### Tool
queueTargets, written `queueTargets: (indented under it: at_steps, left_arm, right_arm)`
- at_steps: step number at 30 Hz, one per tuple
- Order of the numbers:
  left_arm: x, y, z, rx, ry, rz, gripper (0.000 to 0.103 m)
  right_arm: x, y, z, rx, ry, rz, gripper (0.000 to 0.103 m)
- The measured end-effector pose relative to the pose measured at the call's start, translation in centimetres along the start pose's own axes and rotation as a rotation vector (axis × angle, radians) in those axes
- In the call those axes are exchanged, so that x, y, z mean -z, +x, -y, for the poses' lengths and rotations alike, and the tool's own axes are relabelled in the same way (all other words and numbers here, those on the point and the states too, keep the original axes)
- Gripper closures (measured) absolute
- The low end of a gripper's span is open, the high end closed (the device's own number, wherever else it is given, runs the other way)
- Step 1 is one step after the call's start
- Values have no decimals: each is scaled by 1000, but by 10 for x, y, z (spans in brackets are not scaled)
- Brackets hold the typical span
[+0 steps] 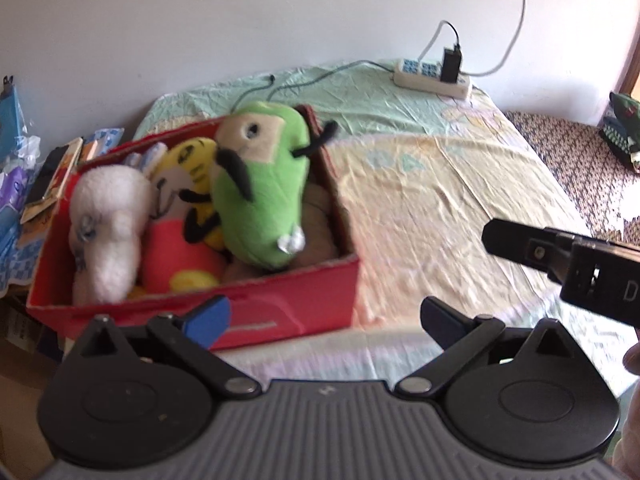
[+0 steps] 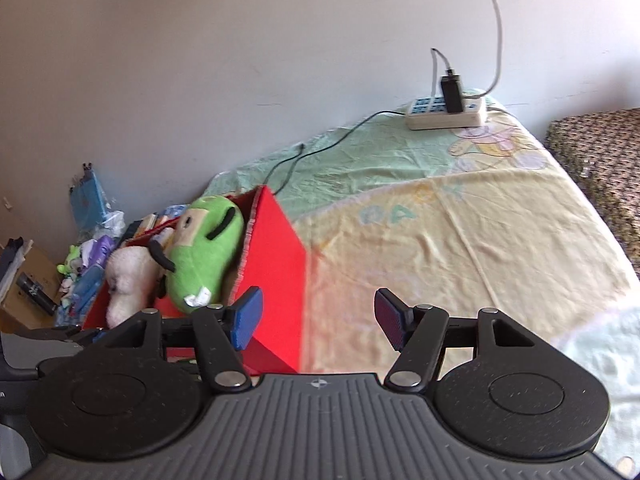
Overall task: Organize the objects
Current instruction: 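Open both grippers and withdraw them from the green bean plush, then move both grippers back over the red box of plushes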
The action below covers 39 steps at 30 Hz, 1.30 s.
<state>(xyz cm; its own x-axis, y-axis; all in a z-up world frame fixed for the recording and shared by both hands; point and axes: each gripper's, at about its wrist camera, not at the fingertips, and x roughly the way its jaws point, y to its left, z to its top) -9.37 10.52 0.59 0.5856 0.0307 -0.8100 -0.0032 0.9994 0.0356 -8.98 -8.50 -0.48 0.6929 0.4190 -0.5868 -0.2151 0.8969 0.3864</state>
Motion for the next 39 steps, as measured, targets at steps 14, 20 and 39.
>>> queueTargets:
  at_steps: [14,20,39]
  left_arm:
    - [16,2,76,-20,100,-51,3]
    - [17,0,78,-58,83,-62,2]
    - [26,-23,-39,-214,-101,-63,2]
  right_arm:
    - [14,-35,53,220,5,25,32]
    - [14,-35,62,267,27,22,30]
    - [12,10,-30,152,-73,-111,27]
